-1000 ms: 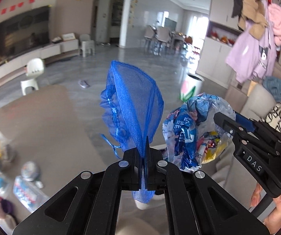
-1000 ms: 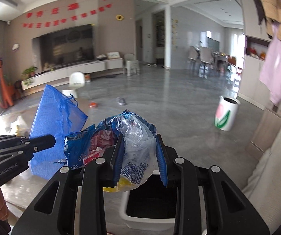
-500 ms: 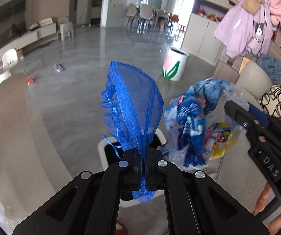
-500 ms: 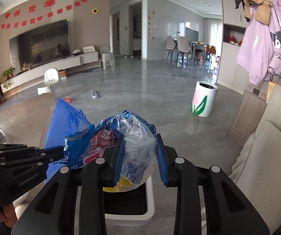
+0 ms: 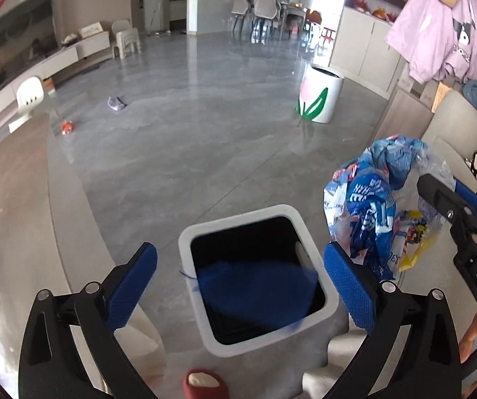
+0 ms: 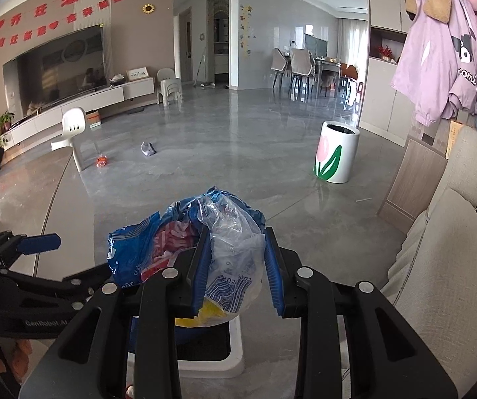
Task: Collect trash
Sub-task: 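Open the left tool over the bin while the right tool releases the plastic bags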
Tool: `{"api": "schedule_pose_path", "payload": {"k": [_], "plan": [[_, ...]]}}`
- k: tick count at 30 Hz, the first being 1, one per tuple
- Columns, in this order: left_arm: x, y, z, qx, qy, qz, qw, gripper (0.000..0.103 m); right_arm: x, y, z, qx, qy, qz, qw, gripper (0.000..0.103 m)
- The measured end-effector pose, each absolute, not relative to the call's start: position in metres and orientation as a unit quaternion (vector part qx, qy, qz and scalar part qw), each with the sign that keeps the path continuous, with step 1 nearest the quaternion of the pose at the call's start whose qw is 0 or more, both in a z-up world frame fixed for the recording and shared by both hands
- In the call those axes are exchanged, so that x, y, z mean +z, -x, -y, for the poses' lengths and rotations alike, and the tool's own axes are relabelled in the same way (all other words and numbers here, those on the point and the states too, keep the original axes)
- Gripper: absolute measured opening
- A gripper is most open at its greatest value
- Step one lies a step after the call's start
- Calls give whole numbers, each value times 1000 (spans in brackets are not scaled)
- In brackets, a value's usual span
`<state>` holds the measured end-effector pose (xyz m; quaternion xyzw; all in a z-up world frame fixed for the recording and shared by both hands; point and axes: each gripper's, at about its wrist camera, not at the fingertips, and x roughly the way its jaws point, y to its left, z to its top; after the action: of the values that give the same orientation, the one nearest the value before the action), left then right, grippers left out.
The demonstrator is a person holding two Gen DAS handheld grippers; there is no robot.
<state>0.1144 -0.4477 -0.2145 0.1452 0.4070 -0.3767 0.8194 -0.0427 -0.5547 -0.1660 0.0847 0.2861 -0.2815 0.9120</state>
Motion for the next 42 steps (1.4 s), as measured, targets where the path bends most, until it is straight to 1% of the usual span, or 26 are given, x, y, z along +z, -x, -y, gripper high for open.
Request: {"api": "schedule_pose_path", "payload": {"k": [9,15,17,18,20,21,22,26,29,34,38,42], "plan": [[-205,-118,441,-362,-145,-390,834,98,-178,32,565,-269,-86,-291,914,33],[-201,-125,425,-343,-138,-382,847,98,-199,16,574,-254,-90,-319,909,33],[-199,-130,420,-336,-132,-382,850,98,-206,11,574,-250,-89,-327,907,36],[-198,-132,418,-335,-129,-384,851,98,-211,6,575,-244,-88,-340,904,42],[-198,-137,413,-328,-124,-386,853,98,-214,3,573,-240,-84,-339,906,66],[-198,-139,411,-326,-121,-387,854,98,-216,0,573,-244,-80,-339,905,94],[-198,-141,409,-324,-119,-387,855,98,-217,-2,573,-241,-75,-342,905,98],[-196,-145,397,-313,-111,-385,861,98,-215,-7,572,-232,-67,-352,904,98],[-190,-146,386,-307,-102,-382,866,98,-202,-2,566,-232,-67,-330,912,98],[-173,-144,362,-285,-90,-368,881,98,-164,8,550,-217,-74,-281,932,98],[-160,-143,339,-266,-81,-362,890,98,-133,8,526,-208,-48,-248,945,98],[-143,-139,309,-250,-68,-349,901,98,-115,5,501,-189,-35,-233,953,98]]}}
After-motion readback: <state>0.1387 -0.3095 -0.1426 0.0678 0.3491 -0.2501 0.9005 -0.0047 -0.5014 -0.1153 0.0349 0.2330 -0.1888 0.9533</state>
